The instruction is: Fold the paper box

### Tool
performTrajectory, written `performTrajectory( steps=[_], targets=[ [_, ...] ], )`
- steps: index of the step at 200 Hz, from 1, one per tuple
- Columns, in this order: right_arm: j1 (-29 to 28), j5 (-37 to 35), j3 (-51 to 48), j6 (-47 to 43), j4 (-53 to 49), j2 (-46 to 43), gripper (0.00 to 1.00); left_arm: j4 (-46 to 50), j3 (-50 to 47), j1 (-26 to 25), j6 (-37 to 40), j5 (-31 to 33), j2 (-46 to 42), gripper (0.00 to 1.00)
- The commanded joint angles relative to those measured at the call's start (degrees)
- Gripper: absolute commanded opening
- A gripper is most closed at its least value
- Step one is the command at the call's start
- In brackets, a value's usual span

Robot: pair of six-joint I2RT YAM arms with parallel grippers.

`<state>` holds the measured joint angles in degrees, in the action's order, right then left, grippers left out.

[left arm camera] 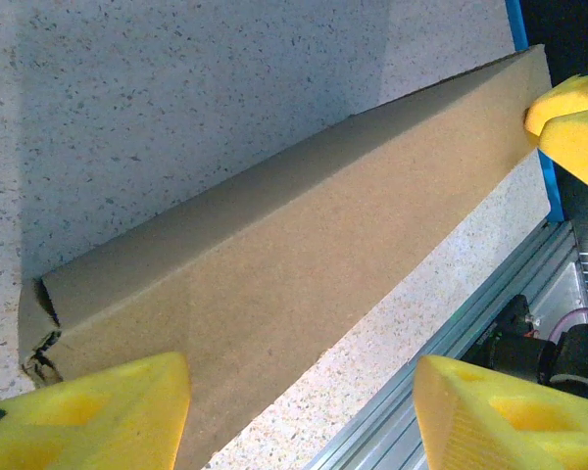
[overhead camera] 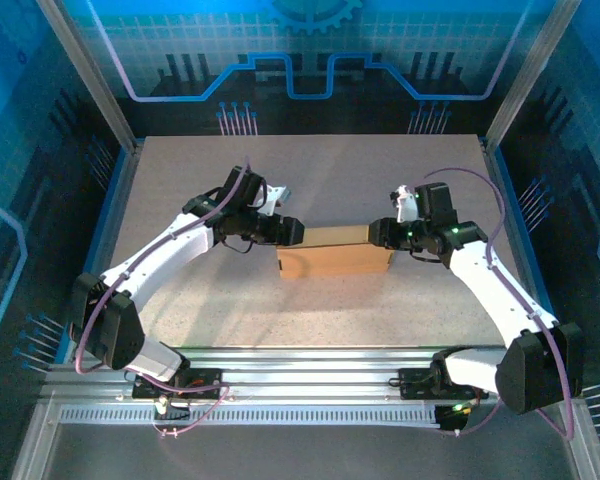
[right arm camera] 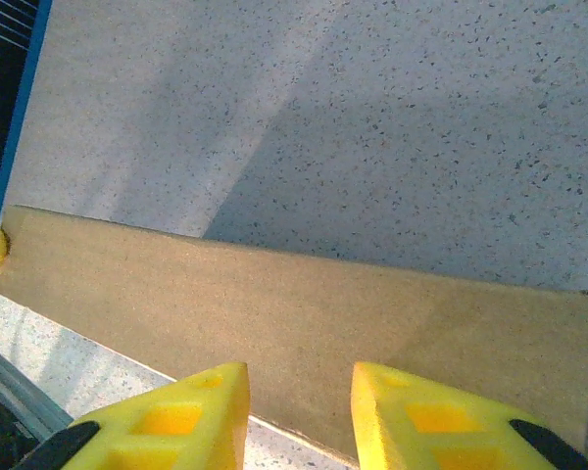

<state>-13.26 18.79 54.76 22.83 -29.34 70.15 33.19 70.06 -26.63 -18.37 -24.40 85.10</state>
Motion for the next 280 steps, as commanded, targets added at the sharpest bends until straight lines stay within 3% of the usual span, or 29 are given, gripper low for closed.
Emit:
performTrajectory(
  steps=[1, 35, 51, 75, 97, 122, 140, 196, 241, 280],
  targets=[
    [-1.3, -3.5, -1.2, -1.3, -4.1, 1.3, 0.35, 0.9, -3.1, -0.6, -1.7, 0.2, -0.4, 0.63],
    [-3.2, -3.6, 2.6, -2.1, -4.1, 0.5, 0.37, -1.0, -0.5, -0.6, -2.3, 0.4, -1.3, 0.63],
    [-4.9, -3.5, 4.8, -3.5, -3.8, 0.3, 0.41, -2.0, 1.7, -0.6, -2.7, 1.3, -1.5, 0.66],
    [-7.9, -4.8, 8.7, -8.3, -4.7, 0.2, 0.62, -3.8, 3.9, -0.6, -3.6, 1.9, -2.2, 0.77],
    [-9.8, -5.5, 11.5, -13.8, -6.3, 0.2, 1.00, -5.0, 3.9, -0.6, -4.1, 2.8, -4.8, 0.98],
    [-11.7, -5.3, 12.5, -20.6, -6.2, 0.5, 1.00, -6.3, 1.2, -0.6, -5.2, 3.7, -9.4, 0.99],
    [-14.0, -9.3, 13.5, -25.5, -6.5, 1.0, 1.00, -8.6, -2.7, -0.7, -7.2, 3.7, -13.3, 0.99],
    [-17.2, -7.9, 26.2, -37.4, -20.0, 10.0, 1.00, -24.6, -24.8, -1.2, -15.0, 5.9, -27.3, 0.99],
    [-22.4, -12.7, 33.9, -43.5, -25.3, 17.1, 1.00, -26.6, -33.5, -2.1, -17.3, 7.8, -33.4, 0.99],
    [-25.4, -18.7, 39.3, -47.4, -29.5, 23.7, 1.00, -25.6, -35.6, -2.0, -16.6, 9.4, -36.4, 0.99]
  ],
)
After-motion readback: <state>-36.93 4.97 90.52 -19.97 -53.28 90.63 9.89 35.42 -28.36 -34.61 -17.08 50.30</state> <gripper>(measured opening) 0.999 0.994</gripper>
